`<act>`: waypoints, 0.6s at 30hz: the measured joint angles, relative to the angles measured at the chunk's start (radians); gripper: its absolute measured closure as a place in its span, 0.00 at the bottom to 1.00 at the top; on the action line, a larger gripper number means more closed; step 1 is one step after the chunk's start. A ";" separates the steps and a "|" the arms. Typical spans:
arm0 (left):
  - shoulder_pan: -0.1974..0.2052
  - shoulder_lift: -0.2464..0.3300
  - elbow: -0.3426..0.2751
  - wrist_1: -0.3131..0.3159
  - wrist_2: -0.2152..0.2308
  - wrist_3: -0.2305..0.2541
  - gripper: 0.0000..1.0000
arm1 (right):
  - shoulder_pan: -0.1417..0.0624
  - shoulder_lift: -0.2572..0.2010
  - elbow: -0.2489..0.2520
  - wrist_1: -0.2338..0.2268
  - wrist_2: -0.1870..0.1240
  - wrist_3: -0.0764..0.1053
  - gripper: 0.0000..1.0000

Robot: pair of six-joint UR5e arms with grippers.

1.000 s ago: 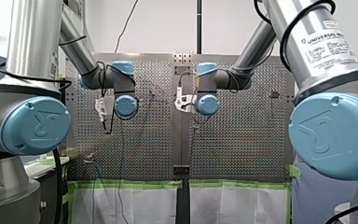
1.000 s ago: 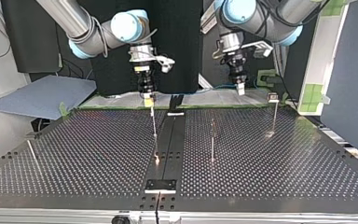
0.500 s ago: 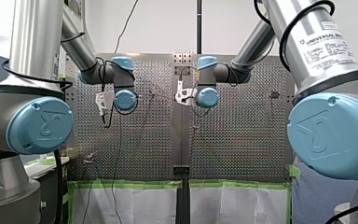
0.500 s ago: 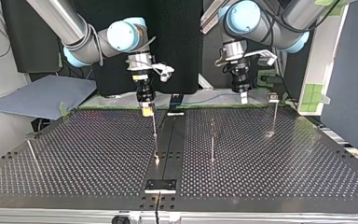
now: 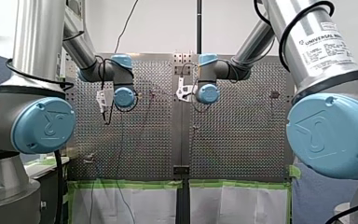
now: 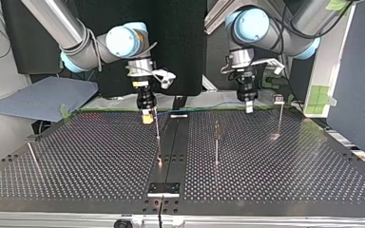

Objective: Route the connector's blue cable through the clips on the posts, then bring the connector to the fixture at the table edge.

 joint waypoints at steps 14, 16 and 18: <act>0.024 -0.063 0.085 -0.030 0.092 -0.022 1.00 | -0.030 0.002 -0.011 0.002 -0.020 0.000 1.00; 0.028 -0.066 0.093 -0.030 0.100 -0.025 1.00 | -0.033 0.002 -0.012 0.002 -0.023 -0.001 1.00; 0.031 -0.067 0.097 -0.030 0.111 -0.029 1.00 | -0.037 0.002 -0.013 0.001 -0.026 -0.002 1.00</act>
